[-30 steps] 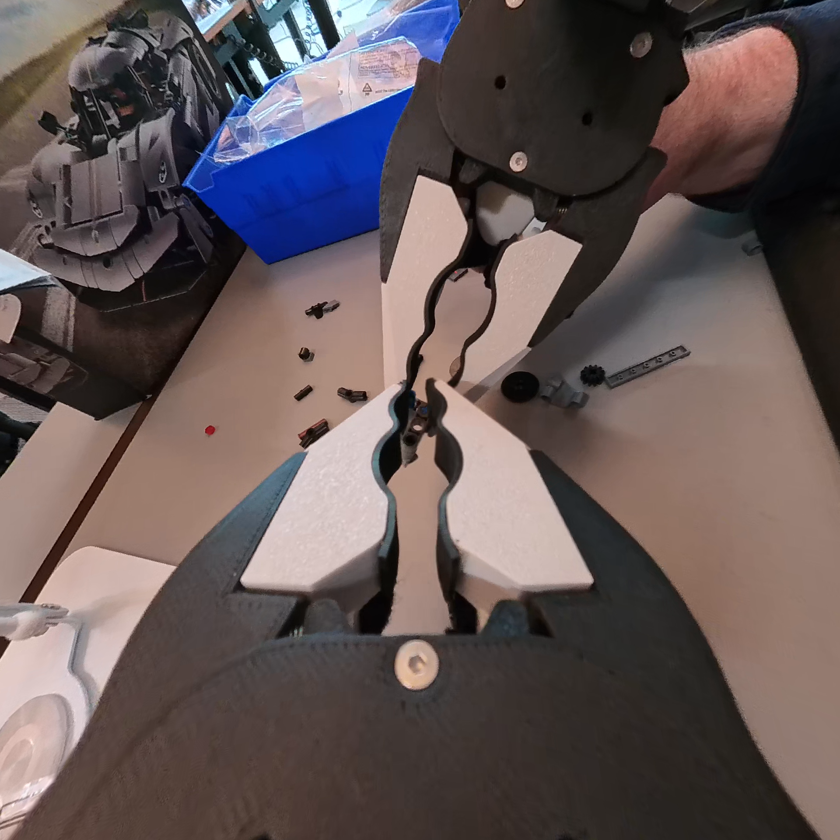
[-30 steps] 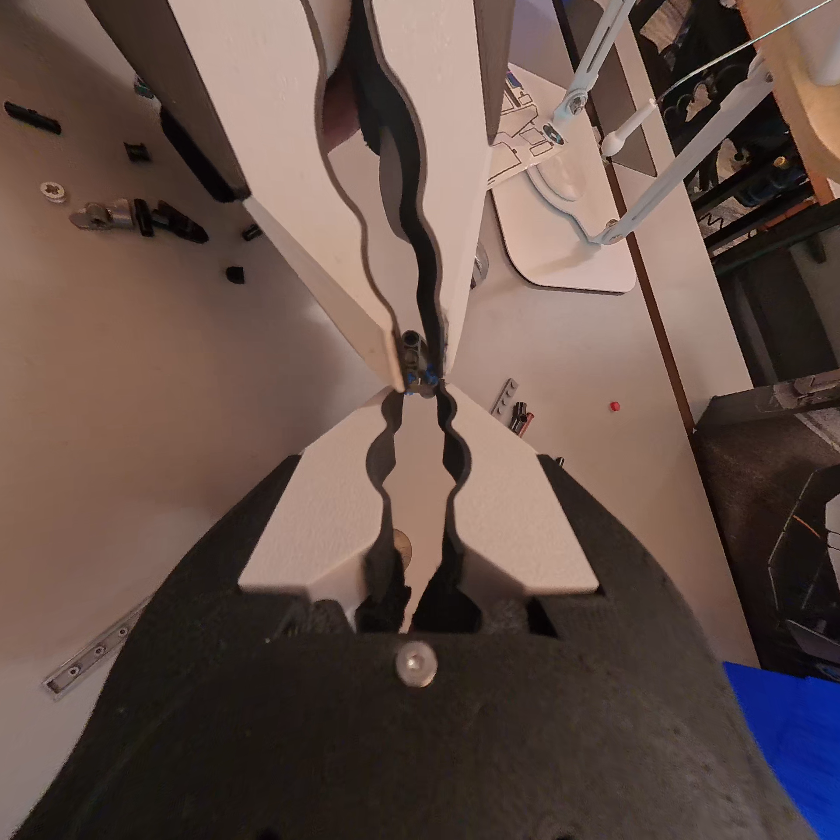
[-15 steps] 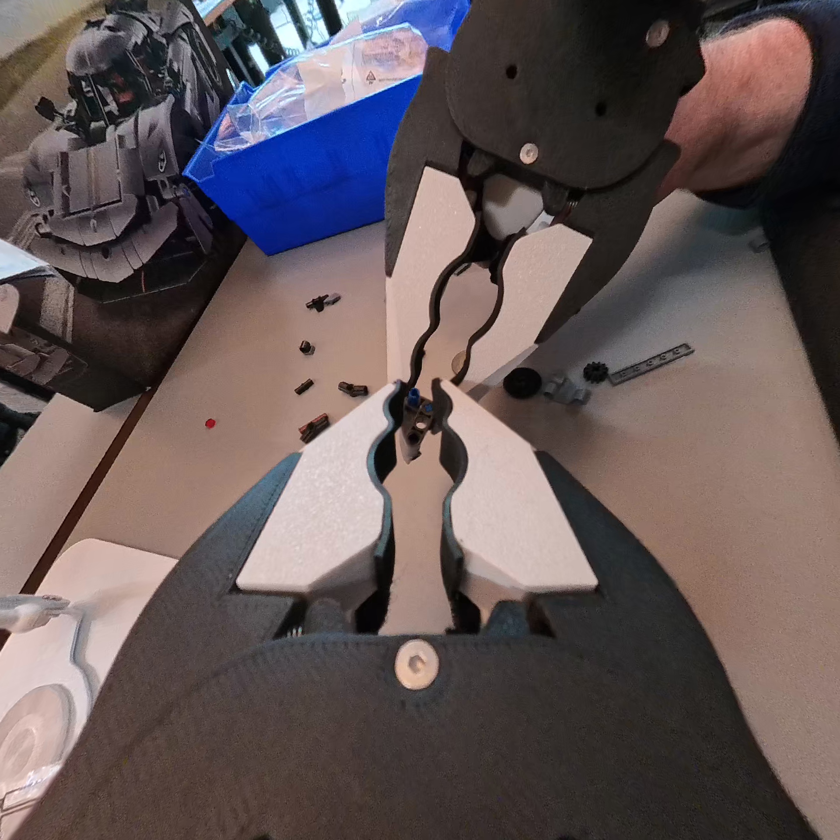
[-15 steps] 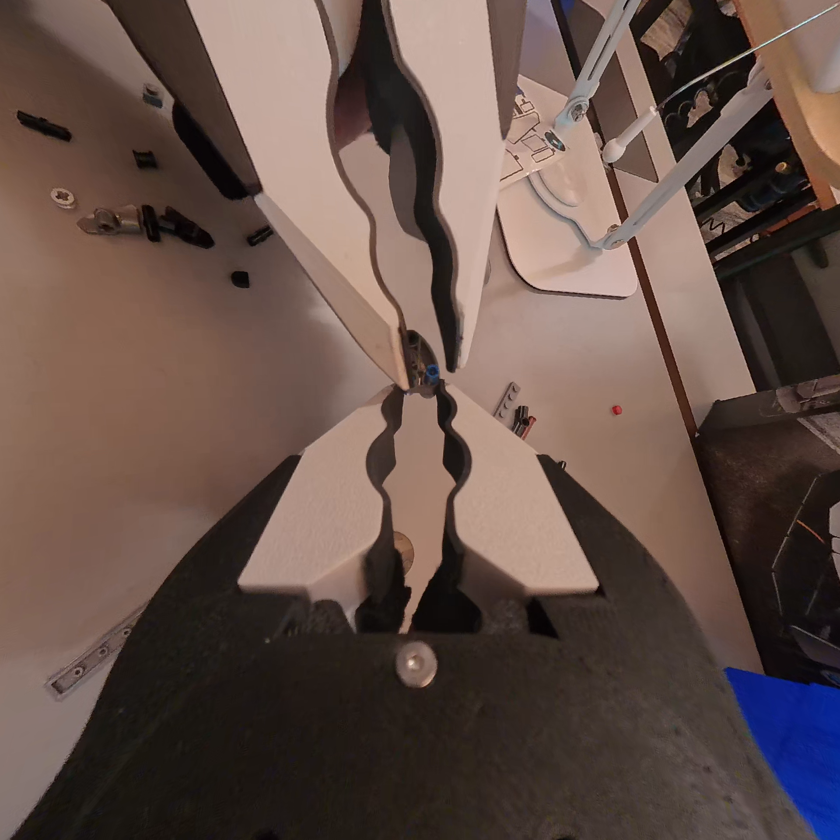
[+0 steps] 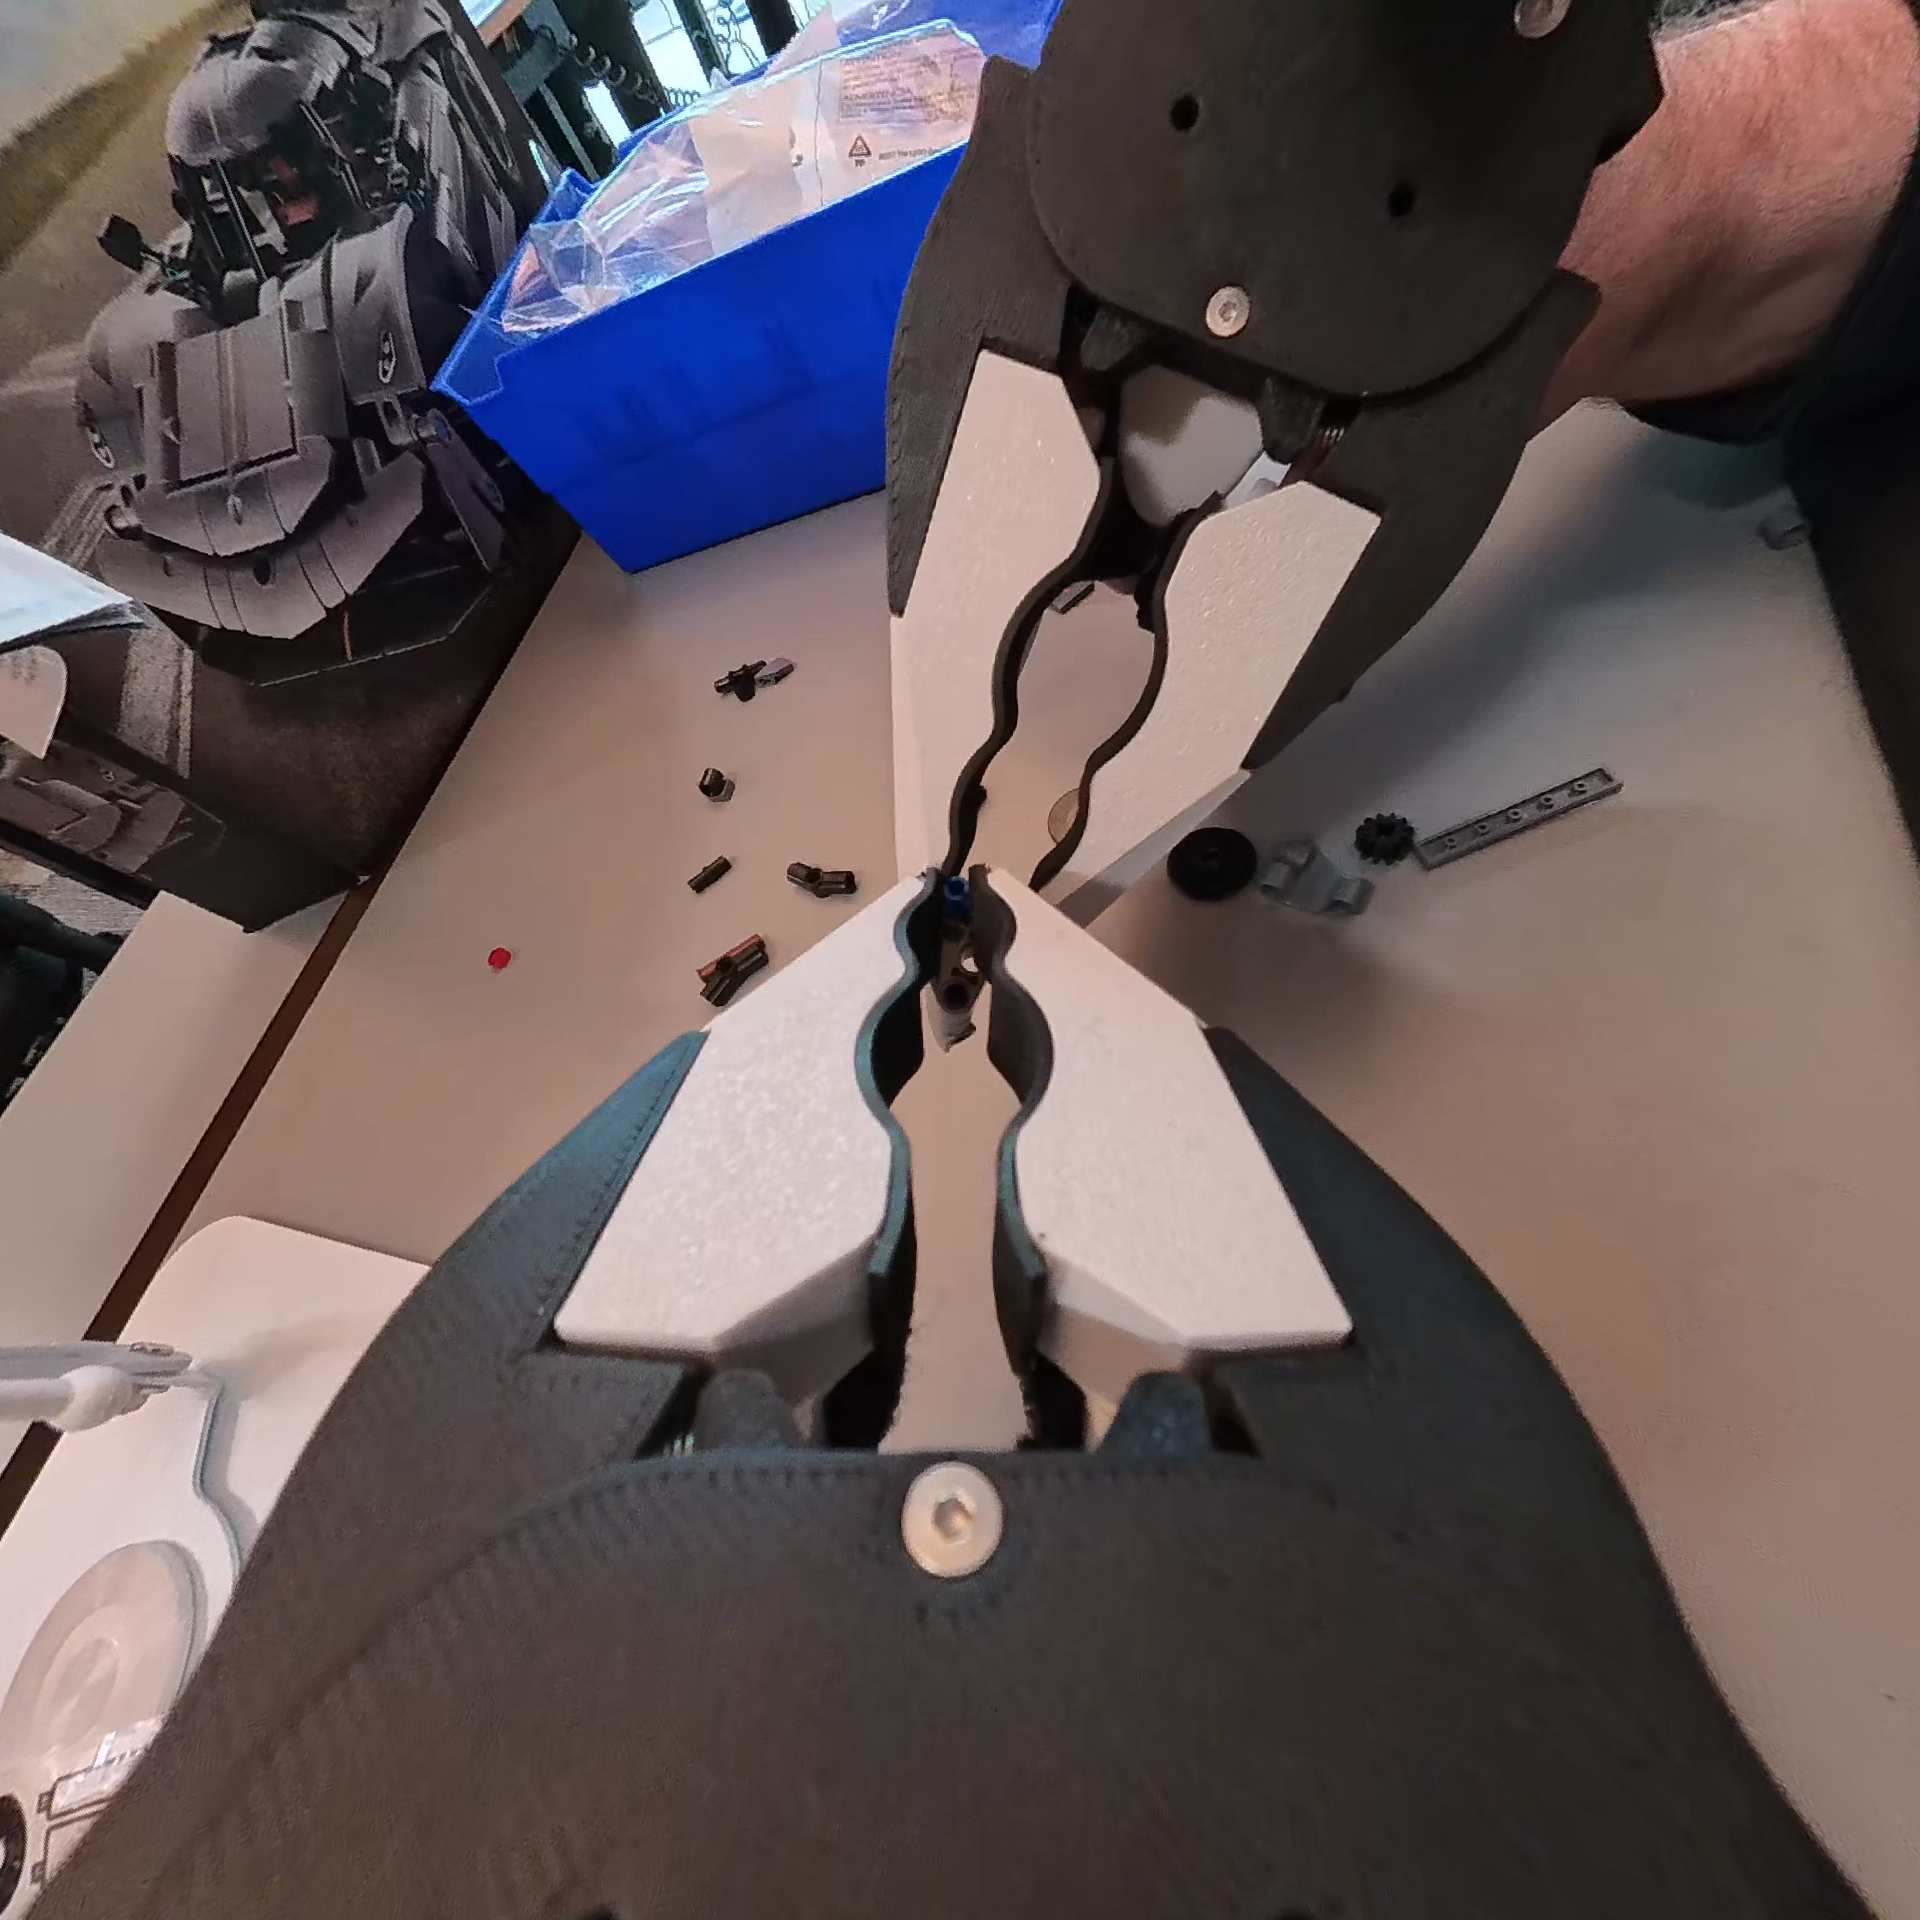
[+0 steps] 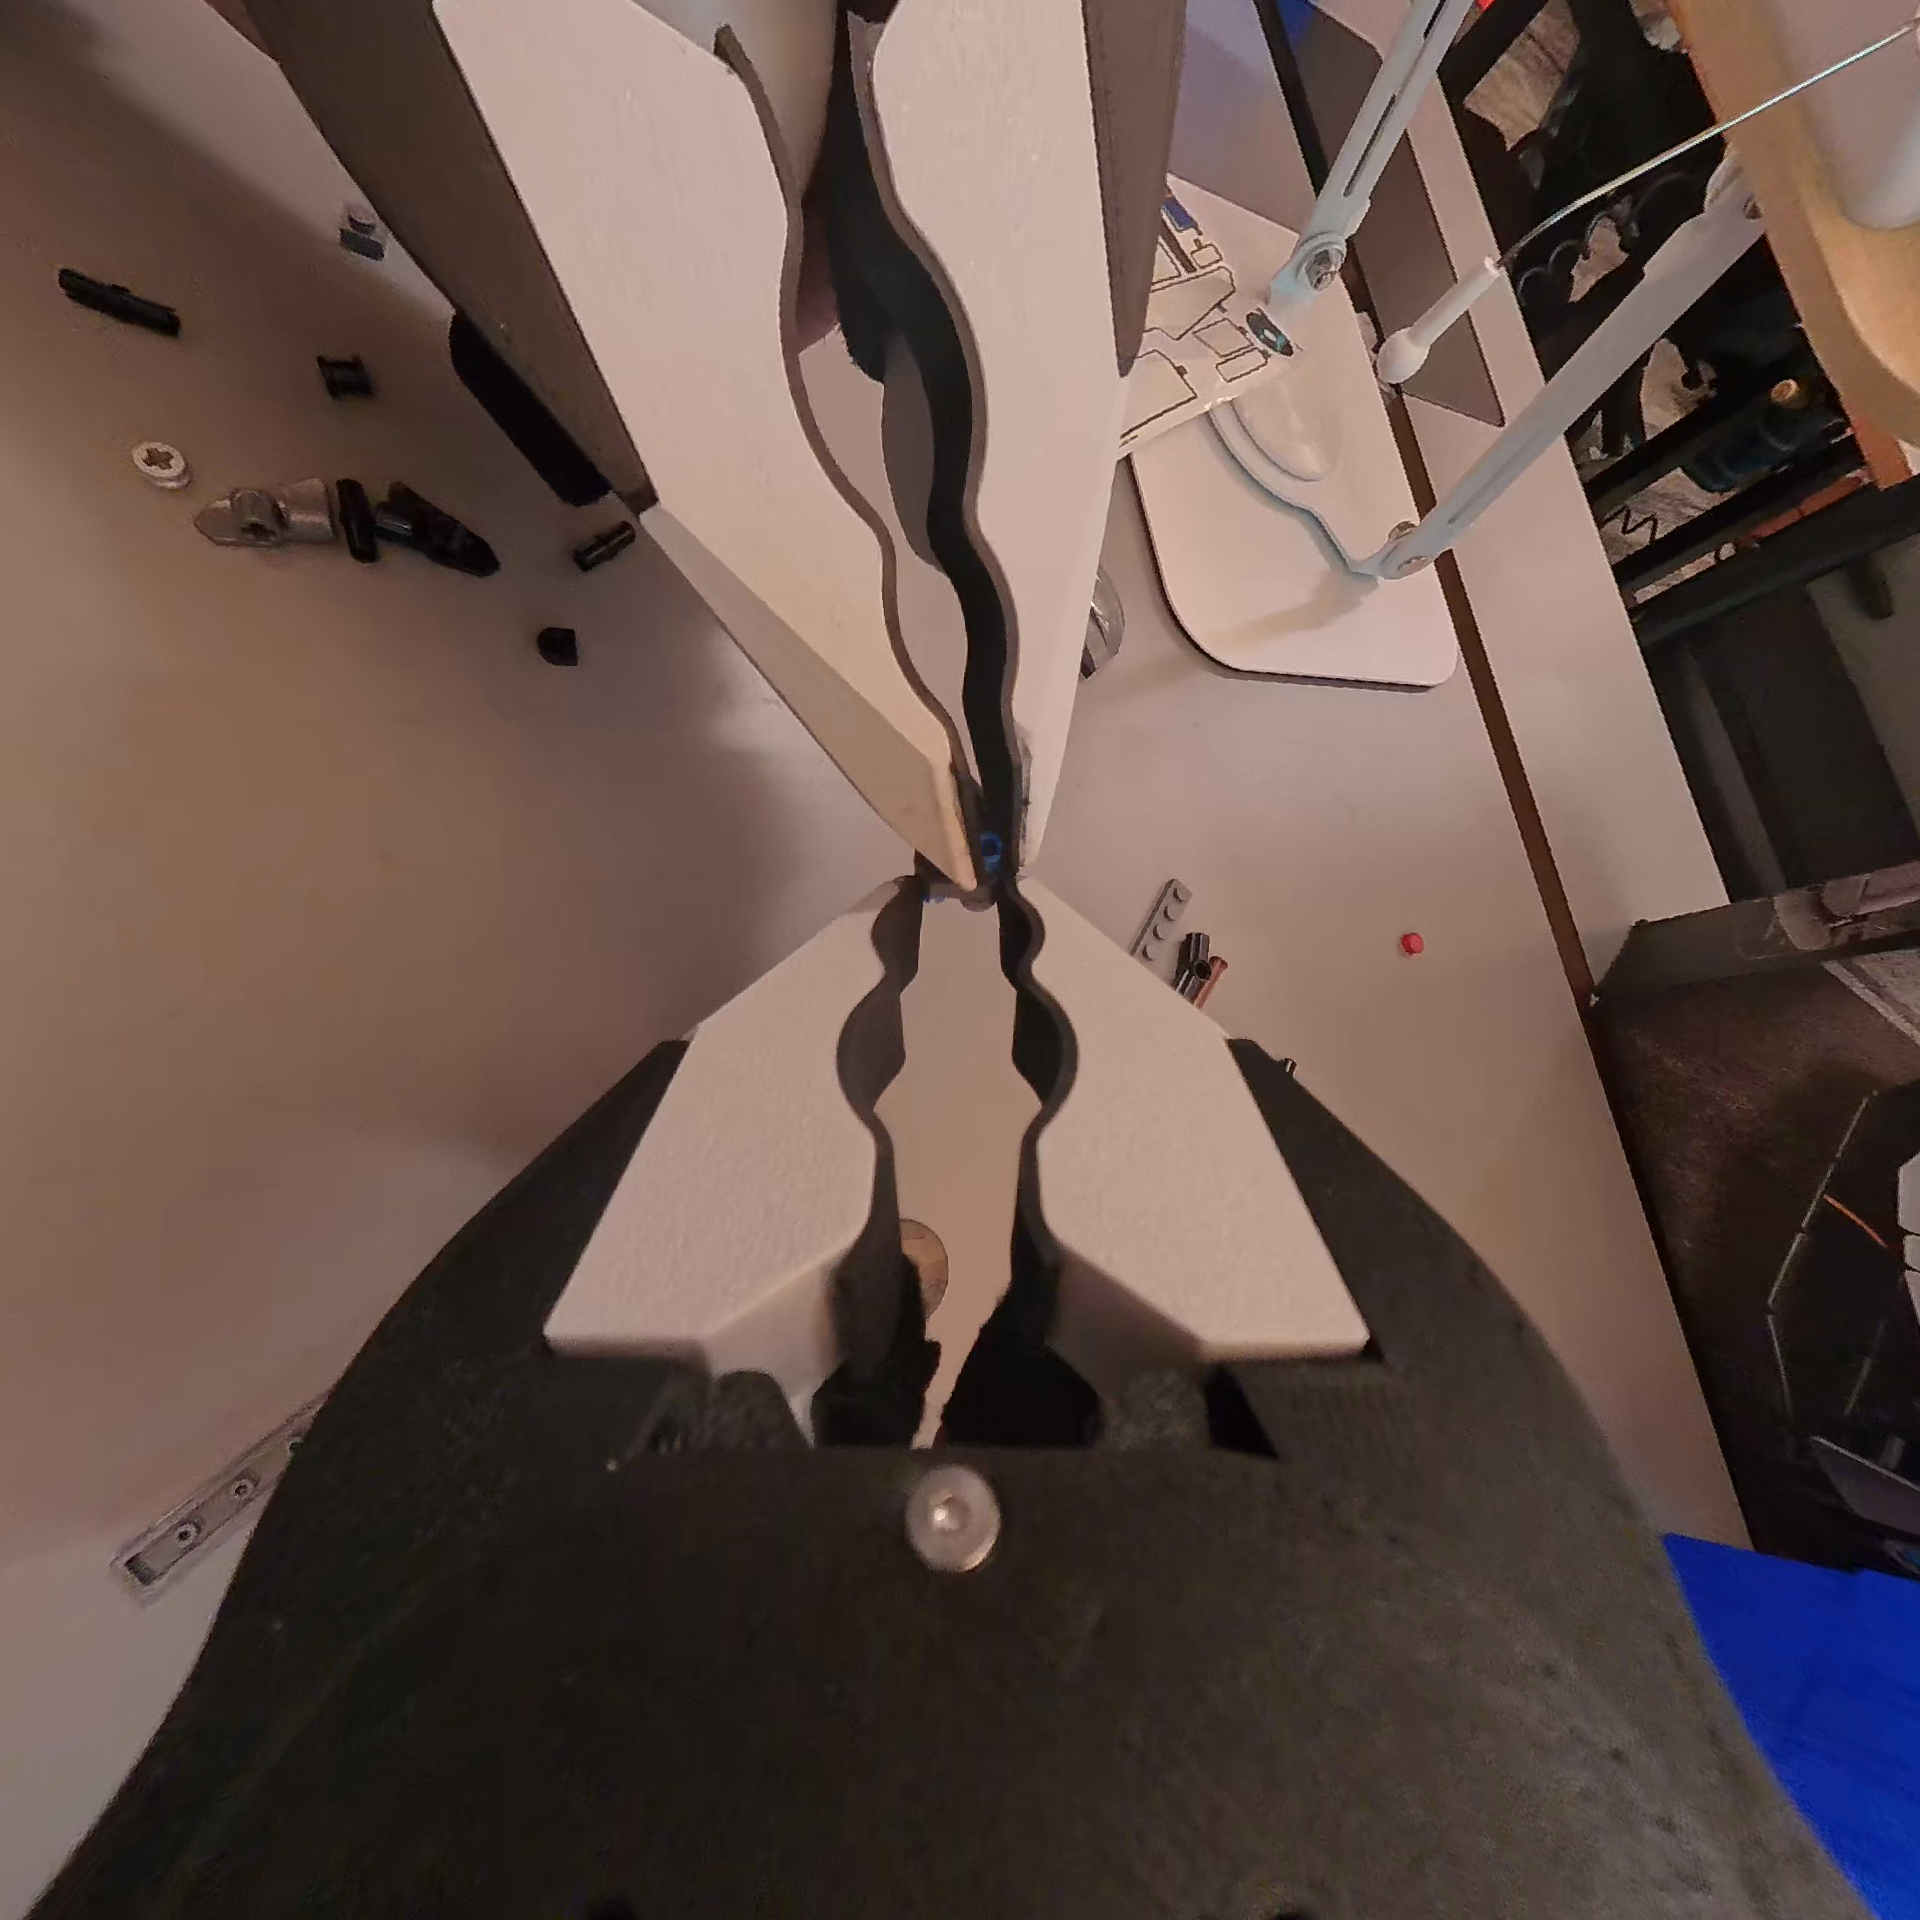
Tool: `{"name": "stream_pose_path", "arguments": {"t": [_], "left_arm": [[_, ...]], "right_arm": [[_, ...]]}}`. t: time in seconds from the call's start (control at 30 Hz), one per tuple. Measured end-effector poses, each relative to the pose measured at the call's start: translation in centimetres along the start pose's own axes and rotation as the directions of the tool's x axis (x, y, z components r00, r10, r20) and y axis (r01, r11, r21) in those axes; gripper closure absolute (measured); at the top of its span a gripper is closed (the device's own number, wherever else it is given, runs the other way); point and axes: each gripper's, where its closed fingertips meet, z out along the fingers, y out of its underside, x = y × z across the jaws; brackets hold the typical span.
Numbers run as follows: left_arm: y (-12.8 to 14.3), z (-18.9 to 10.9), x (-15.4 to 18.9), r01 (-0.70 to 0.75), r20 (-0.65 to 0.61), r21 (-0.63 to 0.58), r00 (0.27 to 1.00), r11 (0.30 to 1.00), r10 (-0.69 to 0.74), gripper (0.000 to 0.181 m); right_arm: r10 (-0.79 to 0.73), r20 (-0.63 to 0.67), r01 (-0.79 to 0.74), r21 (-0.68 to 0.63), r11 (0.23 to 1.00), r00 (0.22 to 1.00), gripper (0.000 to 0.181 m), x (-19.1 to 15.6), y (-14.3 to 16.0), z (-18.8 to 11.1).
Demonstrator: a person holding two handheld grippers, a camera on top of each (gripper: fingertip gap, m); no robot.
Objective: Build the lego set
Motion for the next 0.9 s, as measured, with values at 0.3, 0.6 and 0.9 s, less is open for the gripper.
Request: {"name": "stream_pose_path", "arguments": {"t": [0.3, 0.6, 0.9], "left_arm": [[0.3, -0.8, -0.6, 0.008, -0.006, 0.007, 1.000, 1.000, -0.008, 0.179], [0.7, -1.0, -0.7, 0.020, -0.026, 0.003, 0.999, 1.000, -0.020, 0.179], [1.0, -1.2, -0.9, 0.025, -0.030, -0.002, 0.999, 1.000, -0.025, 0.179]], "right_arm": [[0.026, 0.003, -0.026, 0.028, 0.999, 1.000, 0.168, 0.3, -0.3, -0.4], [0.035, 0.002, -0.035, 0.042, 0.999, 0.999, 0.168, 0.5, -0.4, -0.6], [0.044, 0.000, -0.044, 0.061, 0.997, 0.999, 0.168, 0.7, -0.7, -0.8]]}}
